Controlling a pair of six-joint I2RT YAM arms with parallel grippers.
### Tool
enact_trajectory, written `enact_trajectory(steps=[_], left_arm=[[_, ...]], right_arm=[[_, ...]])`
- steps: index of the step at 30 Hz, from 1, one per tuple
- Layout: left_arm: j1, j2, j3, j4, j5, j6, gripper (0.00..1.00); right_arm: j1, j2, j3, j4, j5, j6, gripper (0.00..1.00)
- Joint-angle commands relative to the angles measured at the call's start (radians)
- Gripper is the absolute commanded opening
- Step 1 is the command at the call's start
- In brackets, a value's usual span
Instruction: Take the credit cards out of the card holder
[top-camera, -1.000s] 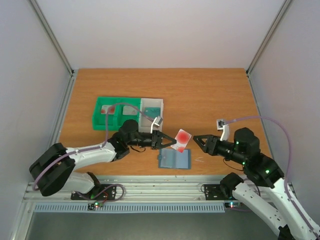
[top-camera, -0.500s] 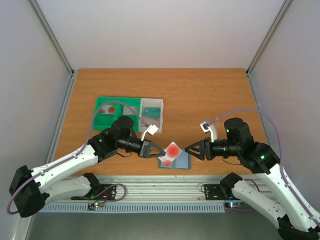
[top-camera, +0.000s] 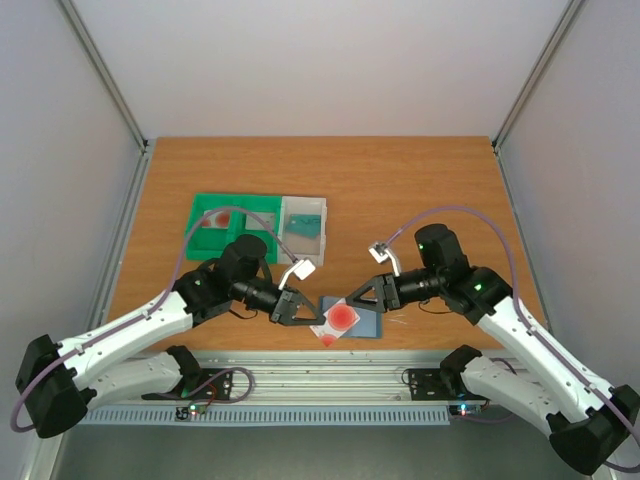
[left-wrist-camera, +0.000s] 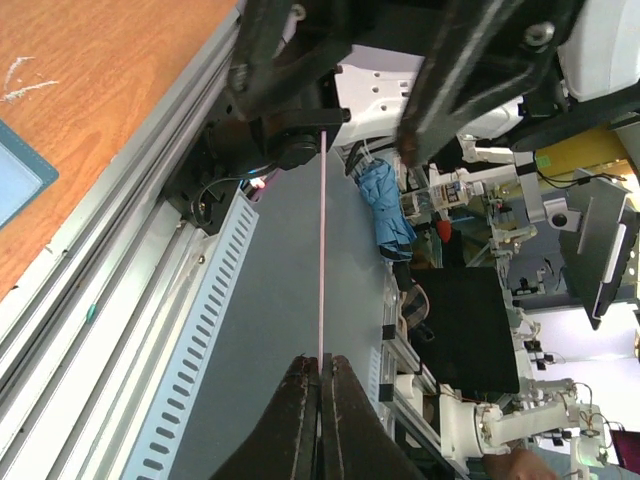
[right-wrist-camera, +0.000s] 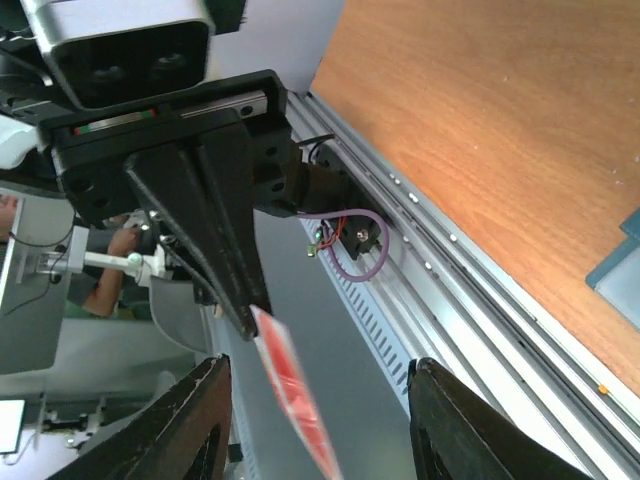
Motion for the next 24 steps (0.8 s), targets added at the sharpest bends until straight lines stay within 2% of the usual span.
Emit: enact_trajectory(steps=[1,6,8,13,16,17,20,22,24], left_arm=[[-0.003,-0.018,0.009,0.037,0.054,0.014,0.00],[-0.003,-0.007,0.016,0.049,0.063,0.005,0.01],[-0.003,-0.003,0.019,0.043,0.059,0.005,0.00],[-0.003,0.008,0.035,0.029,0.052,0.017,0.01],[-0.003,0.006,0.071,-0.033,0.004,0.042,0.02],[-0.002,0.001,0.083,-0.047,-0.017,0.047,0.06],[-0.002,-0.032,0.109,-0.062,-0.099,0.016,0.27],[-0.002,-0.064,0.123,-0.069,-0.184,-0.014,0.47],[-0.002,-0.105,0.124,-0.069,-0.274,-0.057,0.58]], right_arm=[[0.007,0.029,-0.060,0.171,-0.104,0.079,0.48],[0.006,0.046,-0.089,0.234,-0.111,0.102,0.33],[0.008,0.047,-0.114,0.308,-0.153,0.135,0.27],[0.007,0.056,-0.150,0.421,-0.225,0.207,0.04],[0.006,0.037,-0.153,0.412,-0.213,0.203,0.01],[0.006,0.025,-0.147,0.380,-0.181,0.189,0.01],[0.006,-0.021,-0.142,0.338,-0.093,0.179,0.01],[0.006,-0.048,-0.150,0.366,-0.039,0.221,0.01],[0.006,-0.073,-0.166,0.416,0.011,0.282,0.01]])
